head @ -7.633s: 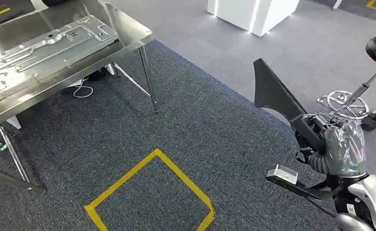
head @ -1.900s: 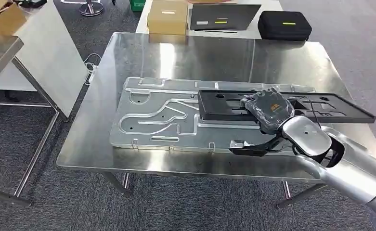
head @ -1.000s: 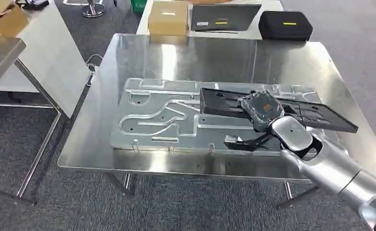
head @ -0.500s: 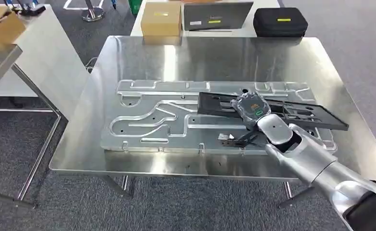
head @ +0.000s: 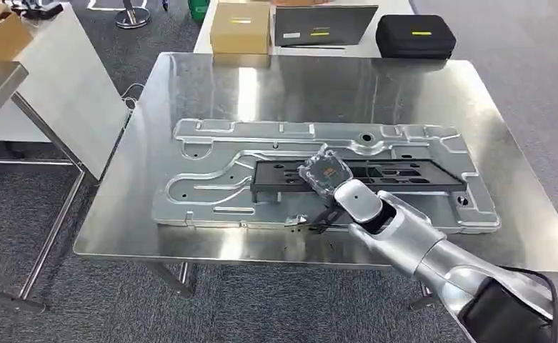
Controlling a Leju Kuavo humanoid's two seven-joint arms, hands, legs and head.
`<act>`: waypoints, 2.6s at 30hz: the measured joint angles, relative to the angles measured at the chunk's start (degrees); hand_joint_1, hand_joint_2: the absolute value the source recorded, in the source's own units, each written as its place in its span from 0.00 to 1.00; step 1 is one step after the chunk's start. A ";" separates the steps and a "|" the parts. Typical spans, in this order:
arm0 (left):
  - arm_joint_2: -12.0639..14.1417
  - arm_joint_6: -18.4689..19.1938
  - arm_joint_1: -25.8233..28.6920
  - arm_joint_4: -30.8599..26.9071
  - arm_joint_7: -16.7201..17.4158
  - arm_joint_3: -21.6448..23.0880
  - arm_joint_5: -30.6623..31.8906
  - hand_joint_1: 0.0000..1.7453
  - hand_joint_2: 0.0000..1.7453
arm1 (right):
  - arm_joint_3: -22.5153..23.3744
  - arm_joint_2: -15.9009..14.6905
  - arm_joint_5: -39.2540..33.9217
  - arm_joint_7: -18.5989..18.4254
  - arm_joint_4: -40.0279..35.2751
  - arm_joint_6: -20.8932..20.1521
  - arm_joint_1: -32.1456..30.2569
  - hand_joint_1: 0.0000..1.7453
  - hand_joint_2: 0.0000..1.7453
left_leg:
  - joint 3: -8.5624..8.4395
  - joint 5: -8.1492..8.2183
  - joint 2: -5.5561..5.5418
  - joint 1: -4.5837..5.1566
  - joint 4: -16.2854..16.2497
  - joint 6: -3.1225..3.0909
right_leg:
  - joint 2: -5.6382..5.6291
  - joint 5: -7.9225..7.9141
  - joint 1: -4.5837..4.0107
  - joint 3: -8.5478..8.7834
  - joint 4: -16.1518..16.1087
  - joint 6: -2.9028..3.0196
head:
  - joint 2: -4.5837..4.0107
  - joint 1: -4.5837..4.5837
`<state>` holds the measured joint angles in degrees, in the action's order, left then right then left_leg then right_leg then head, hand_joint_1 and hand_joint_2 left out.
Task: Take the parts from the cabinet and place them on the table.
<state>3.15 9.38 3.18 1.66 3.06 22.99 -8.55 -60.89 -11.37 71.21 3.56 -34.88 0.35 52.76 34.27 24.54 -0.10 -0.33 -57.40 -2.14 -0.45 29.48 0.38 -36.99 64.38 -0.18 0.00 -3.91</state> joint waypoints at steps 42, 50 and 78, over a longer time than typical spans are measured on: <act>-0.37 -0.24 0.09 0.00 -2.60 1.03 -1.07 0.00 1.00 | -3.65 0.59 -3.15 -2.62 3.39 -3.32 0.49 1.00 1.00 | -1.27 1.48 0.03 -0.13 -0.74 1.48 | 0.27 -3.77 -0.36 2.15 -4.86 0.75 | 0.00 0.00; -0.37 -1.55 0.15 0.00 -2.04 1.92 -1.59 0.00 1.00 | -2.91 0.57 -1.84 -4.59 5.79 -3.45 -0.13 0.00 0.00 | 6.10 9.53 0.05 -0.57 -17.92 3.05 | 0.61 -4.84 0.27 2.48 -6.03 2.03 | 0.00 -0.06; -0.44 -0.79 -0.26 0.00 -1.27 2.77 -2.97 0.00 0.00 | -0.66 -0.30 0.26 -6.58 6.49 -4.63 -0.10 0.00 0.00 | 4.43 8.25 0.19 -0.45 -12.84 2.59 | 0.60 -4.81 0.12 2.78 -6.44 2.01 | 0.02 -0.09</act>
<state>2.71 8.59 2.92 1.66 1.79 25.77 -11.52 -61.55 -11.67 71.47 -3.02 -28.39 -4.28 52.66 38.70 32.80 0.08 -0.77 -70.24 0.45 0.15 24.67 0.50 -34.21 57.94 1.83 0.02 -4.00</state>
